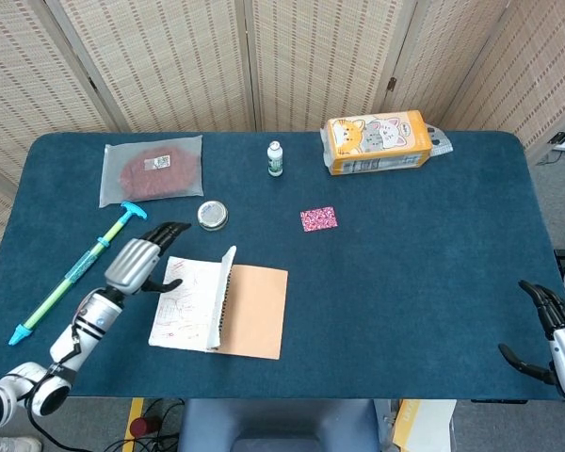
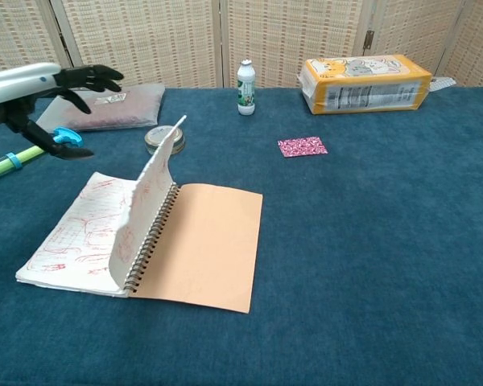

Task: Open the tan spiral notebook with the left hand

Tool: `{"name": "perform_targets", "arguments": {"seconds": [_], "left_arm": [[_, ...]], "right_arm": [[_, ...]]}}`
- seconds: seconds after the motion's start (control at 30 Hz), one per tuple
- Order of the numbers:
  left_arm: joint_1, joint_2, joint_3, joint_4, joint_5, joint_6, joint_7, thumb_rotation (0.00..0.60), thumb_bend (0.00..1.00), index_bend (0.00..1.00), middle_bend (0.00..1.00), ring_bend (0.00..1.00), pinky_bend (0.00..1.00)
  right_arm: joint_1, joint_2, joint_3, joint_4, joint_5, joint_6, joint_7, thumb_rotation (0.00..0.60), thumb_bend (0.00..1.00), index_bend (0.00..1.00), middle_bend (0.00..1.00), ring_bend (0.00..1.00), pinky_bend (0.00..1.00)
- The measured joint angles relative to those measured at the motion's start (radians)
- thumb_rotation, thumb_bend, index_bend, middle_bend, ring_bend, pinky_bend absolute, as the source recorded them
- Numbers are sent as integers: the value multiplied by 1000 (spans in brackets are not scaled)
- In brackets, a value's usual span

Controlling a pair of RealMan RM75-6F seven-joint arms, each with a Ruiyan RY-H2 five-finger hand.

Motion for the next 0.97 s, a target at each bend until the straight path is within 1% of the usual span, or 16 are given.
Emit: {"name": "perform_targets", "arguments": {"seconds": [0.23, 0.37, 0.5, 0.63, 0.97], "left_arm": [[89, 19, 5, 59, -54, 30, -10, 600, 255, 113, 128, 102, 256], [125, 24, 11, 85, -63, 61, 38, 600, 255, 115, 128, 103, 256], [181, 37, 18, 86, -74, 108, 103, 600, 256, 115, 128, 102, 256], [235, 54, 18, 58, -90, 165, 172, 600, 255, 119, 128, 102, 256], [374, 107, 28, -76, -112, 291, 266, 600, 255, 134, 128, 102, 256]], "right_arm": [[4, 4, 0, 1, -1, -5, -2, 600, 257, 4, 151, 98, 148], [6, 10, 1, -7, -2, -6, -10, 600, 257, 4, 151, 98, 148], [8, 13, 1, -12, 0, -10, -18, 600, 256, 4, 151, 98, 148], [9, 14, 1, -15, 5, -15, -33, 600, 257, 4, 151, 98, 148], [26, 13, -4, -6, 2, -47, -24, 600, 258, 4, 151, 98, 148]]}}
